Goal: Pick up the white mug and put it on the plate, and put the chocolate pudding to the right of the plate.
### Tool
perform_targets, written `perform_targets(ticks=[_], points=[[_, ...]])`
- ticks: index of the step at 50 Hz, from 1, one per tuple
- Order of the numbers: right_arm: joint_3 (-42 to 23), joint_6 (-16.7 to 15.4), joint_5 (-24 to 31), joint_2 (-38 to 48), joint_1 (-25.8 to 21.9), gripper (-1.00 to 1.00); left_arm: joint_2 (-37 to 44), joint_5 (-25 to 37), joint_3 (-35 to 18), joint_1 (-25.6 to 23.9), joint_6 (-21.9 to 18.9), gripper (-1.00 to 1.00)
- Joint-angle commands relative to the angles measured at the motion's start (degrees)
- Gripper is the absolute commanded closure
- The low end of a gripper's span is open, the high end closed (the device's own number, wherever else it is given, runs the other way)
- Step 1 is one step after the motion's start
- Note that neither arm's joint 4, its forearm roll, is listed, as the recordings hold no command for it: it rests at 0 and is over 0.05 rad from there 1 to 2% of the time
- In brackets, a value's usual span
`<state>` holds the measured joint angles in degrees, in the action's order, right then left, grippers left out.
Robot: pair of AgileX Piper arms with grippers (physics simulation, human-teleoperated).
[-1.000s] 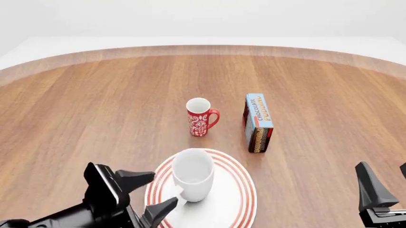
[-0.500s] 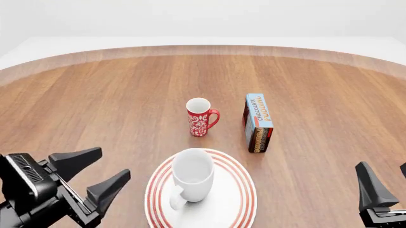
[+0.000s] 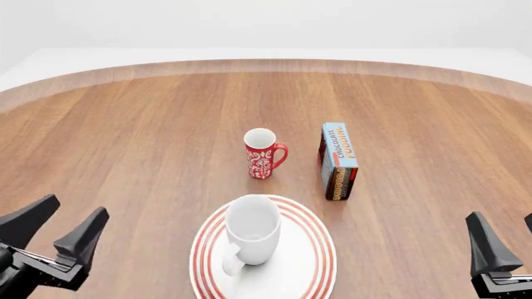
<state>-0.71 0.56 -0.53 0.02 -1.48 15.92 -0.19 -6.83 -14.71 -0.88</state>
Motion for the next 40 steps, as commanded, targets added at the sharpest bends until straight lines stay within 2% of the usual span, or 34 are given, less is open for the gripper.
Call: perform_targets(ticks=[1,6,8,9,18,40], points=[[0.03,-0.02,-0.01,0.00,0.01,-1.00,-5.92,-1.96,4.06,10.31,1.10,-1.00],[-0.01,-0.01,0.06,0.00,0.01,-1.00,-7.79,-2.53,5.27,14.89,0.10,-1.00],[-0.01,-0.01,0.07,0.00,0.02,-1.00,-9.09,-1.56,5.12,15.69,0.66,-1.00],[0.04,-0.01,0.04,0.00,0.01,-1.00,-10.96,-0.65,4.93,17.62,0.90,-1.00],[0.03,-0.02,-0.04,0.00,0.13,-1.00,-15.83,-0.20,5.87,21.27,0.99,-1.00],[-0.01,-0.48,-0.16,0.00,0.40,-1.00,-15.91,-3.19,6.15,22.40,1.14,-1.00]])
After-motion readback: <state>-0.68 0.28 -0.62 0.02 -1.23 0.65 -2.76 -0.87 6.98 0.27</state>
